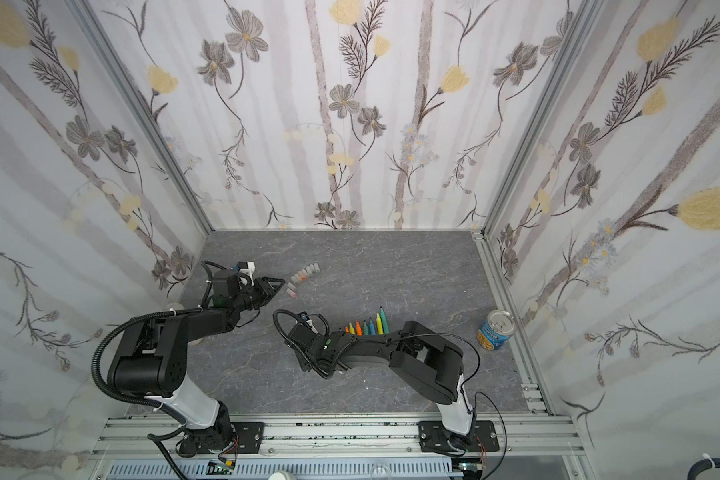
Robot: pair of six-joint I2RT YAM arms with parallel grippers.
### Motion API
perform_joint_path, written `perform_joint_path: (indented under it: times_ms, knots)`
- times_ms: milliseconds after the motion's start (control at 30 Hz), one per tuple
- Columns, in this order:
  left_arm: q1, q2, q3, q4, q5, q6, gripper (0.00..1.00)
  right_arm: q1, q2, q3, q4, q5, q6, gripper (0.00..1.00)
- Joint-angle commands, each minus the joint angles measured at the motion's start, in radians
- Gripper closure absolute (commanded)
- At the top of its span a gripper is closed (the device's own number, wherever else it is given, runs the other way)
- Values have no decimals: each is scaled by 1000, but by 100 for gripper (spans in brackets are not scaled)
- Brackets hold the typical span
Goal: Open the pen caps
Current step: 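Move the right gripper over the capped pink highlighter and close on it, then lift the pink highlighter with the right gripper while the left reaches toward its cap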
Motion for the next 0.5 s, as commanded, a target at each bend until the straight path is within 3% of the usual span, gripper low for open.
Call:
perform_joint_path:
  times_ms: [0, 133, 367, 467]
  knots:
    - [2, -5, -1, 15, 10, 0, 61, 3, 18, 6, -17, -13, -1, 66]
    - [2, -4, 0, 7, 8, 8, 60, 3, 44, 1, -17, -16, -1, 71]
    - [1, 10, 2, 18, 13, -2, 60, 6, 38, -19, -25, -4, -7, 97]
    - [-6, 4, 1, 9, 11, -3, 60, 3, -8, -43, -11, 13, -14, 100]
